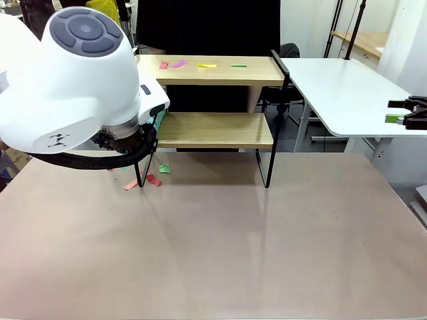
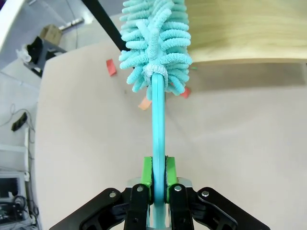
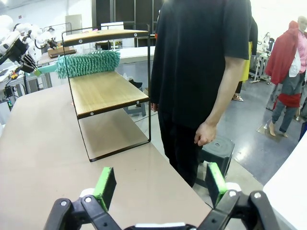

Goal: Clean the shelf.
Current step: Clean the specific section of the Shelf indicated by the human with the Duster.

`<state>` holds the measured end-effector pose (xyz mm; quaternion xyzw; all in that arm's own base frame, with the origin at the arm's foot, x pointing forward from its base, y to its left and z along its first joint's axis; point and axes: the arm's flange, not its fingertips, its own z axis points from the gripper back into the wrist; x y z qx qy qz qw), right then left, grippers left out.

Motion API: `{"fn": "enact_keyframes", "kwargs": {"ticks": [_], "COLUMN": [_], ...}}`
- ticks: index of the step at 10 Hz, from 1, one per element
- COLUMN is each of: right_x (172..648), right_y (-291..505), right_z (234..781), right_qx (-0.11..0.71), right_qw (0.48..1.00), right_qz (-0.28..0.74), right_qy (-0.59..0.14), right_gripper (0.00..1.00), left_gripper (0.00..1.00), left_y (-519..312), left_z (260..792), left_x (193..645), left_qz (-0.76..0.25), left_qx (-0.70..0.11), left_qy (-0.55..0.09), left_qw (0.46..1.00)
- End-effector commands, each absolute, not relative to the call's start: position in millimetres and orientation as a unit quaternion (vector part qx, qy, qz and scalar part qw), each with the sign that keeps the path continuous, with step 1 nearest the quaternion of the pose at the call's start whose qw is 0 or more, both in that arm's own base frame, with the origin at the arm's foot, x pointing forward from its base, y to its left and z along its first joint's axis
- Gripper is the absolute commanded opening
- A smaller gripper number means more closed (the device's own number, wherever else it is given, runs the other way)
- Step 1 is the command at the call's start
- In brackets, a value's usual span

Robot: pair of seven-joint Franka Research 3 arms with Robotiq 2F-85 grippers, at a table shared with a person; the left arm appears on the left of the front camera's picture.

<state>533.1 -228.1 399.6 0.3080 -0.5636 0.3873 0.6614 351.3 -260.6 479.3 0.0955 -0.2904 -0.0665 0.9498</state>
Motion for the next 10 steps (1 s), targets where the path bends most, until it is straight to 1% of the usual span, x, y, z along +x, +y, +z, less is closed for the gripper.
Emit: {"fn": "enact_keyframes", "kwargs": {"ticks": [1, 3, 4, 5, 7, 8, 9, 10], "right_x": [534, 534, 534, 534, 534, 534, 534, 534], "right_y": [-226, -226, -226, -226, -226, -226, -226, -226], "right_z": [403, 403, 403, 403, 403, 403, 403, 403], "right_qx": [0.306, 0.306, 0.306, 0.306, 0.306, 0.306, 0.306, 0.306], "right_qw": [0.660, 0.660, 0.660, 0.660, 0.660, 0.660, 0.660, 0.660], "right_qz": [0.388, 0.388, 0.388, 0.388, 0.388, 0.388, 0.388, 0.388], "right_qy": [-0.565, -0.565, -0.565, -0.565, -0.565, -0.565, -0.565, -0.565], "right_gripper": [1.00, 1.00, 1.00, 1.00, 1.00, 1.00, 1.00, 1.00], "left_gripper": [0.13, 0.13, 0.13, 0.13, 0.13, 0.13, 0.13, 0.13], "left_y": [-263, -260, -258, -257, -263, -270, -280, -288], "left_z": [476, 473, 474, 478, 488, 492, 497, 503], "left_x": [363, 367, 367, 366, 355, 347, 333, 324], "left_qz": [-0.078, -0.070, -0.059, -0.027, 0.016, 0.034, 0.053, 0.043], "left_qx": [0.069, 0.083, 0.102, 0.140, 0.209, 0.229, 0.250, 0.248], "left_qy": [-0.266, -0.250, -0.249, -0.252, -0.272, -0.287, -0.315, -0.335], "left_qw": [0.958, 0.962, 0.961, 0.957, 0.939, 0.930, 0.914, 0.908]}}
